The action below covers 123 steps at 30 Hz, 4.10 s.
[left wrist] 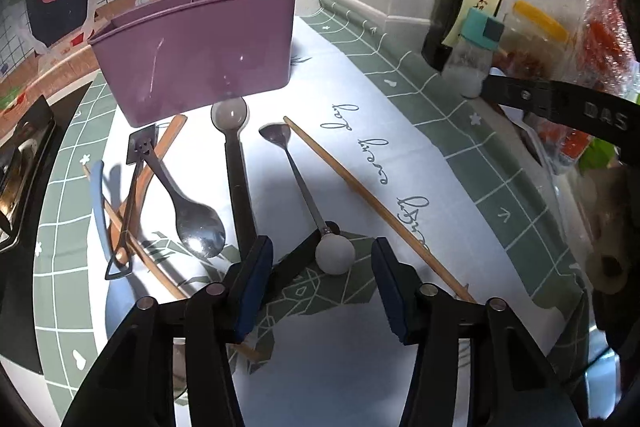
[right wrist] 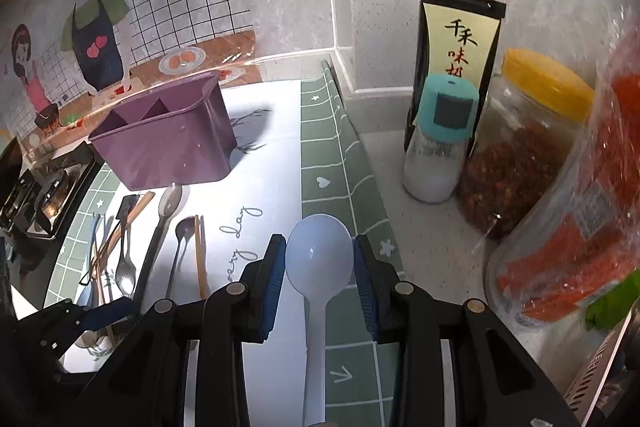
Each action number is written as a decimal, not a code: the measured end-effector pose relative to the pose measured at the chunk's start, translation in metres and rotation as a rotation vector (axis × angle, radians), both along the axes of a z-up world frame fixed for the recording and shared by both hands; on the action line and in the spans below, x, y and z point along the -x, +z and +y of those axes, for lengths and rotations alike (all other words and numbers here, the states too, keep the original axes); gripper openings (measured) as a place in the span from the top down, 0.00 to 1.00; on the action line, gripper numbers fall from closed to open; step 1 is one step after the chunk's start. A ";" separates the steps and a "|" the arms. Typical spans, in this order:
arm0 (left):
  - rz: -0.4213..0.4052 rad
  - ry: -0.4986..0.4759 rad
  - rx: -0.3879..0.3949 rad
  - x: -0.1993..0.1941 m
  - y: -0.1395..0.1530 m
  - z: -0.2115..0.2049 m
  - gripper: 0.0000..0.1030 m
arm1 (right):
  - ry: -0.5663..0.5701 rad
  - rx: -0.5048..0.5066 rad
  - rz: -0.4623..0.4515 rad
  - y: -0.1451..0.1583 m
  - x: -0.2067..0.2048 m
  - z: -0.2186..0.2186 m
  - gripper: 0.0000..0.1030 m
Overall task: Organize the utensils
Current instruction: 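Grasp the small spoon by its white ball handle with the left gripper, then lift the ball-handled spoon with the left gripper while the right lifts the white spoon, then drop the ball-handled spoon into the purple caddy with the left gripper while the right drops the white spoon in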
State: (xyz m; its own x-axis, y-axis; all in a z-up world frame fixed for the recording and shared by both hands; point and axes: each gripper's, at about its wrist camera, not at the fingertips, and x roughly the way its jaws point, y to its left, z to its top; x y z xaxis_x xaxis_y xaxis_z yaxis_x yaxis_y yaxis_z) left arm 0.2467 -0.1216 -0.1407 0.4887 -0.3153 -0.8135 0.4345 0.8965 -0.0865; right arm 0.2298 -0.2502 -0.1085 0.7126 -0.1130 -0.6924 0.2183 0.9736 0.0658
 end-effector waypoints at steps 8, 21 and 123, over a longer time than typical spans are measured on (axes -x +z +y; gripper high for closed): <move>0.004 0.020 -0.013 -0.007 -0.003 -0.008 0.70 | 0.017 0.018 -0.010 0.006 0.006 0.003 0.69; -0.085 0.054 0.117 -0.016 0.068 0.047 0.82 | 0.029 -0.018 -0.084 0.027 0.003 0.012 0.69; -0.204 0.195 0.241 -0.216 0.172 0.126 0.78 | 0.253 -0.213 -0.355 0.087 -0.219 0.068 0.69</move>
State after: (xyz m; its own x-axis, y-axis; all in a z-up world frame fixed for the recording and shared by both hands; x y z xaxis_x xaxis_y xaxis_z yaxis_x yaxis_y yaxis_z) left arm 0.4624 0.0045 0.0316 0.7029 -0.3713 -0.6066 0.2881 0.9284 -0.2345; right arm 0.4491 -0.1822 -0.0218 0.8957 0.2123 -0.3906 -0.0959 0.9502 0.2967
